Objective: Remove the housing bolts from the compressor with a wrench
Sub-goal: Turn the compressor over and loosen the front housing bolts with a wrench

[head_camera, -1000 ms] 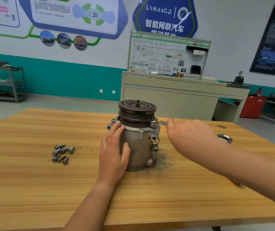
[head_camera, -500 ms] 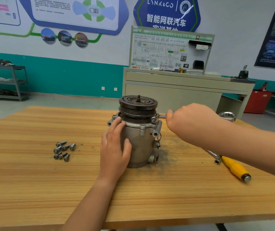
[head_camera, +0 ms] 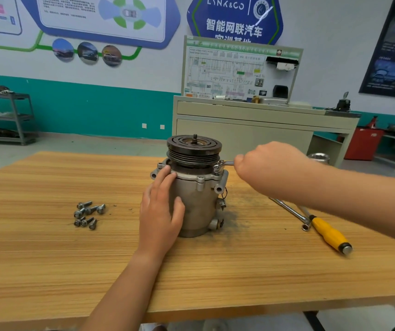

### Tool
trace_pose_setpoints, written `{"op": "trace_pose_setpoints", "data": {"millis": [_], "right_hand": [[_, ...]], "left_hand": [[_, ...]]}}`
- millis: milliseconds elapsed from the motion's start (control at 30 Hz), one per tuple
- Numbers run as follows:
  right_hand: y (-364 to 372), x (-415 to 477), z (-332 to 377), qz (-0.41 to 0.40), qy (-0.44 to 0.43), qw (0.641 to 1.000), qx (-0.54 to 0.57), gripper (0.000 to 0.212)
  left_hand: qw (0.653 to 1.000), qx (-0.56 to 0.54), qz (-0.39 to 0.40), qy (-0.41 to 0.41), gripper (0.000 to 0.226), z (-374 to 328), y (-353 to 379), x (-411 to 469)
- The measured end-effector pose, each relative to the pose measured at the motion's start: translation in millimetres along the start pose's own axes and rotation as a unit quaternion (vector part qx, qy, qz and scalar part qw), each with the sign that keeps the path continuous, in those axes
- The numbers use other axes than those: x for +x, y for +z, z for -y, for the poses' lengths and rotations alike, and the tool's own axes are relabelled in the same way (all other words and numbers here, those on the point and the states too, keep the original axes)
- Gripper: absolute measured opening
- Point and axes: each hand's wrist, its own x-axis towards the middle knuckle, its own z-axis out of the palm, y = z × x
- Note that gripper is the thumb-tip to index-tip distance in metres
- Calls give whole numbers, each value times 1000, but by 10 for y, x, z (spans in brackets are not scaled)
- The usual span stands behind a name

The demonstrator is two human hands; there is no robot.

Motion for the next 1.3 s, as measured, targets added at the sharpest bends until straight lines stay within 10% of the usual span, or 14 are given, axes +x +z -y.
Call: {"op": "trace_pose_setpoints", "data": {"millis": [900, 1300], "right_hand": [[318, 105, -75, -54, 53, 994, 77, 31], [214, 116, -169, -70, -16, 996, -50, 41]], "left_hand": [[1000, -9, -2, -1, 51, 13, 4, -6], [1000, -18, -1, 0, 52, 0, -6, -10]]}}
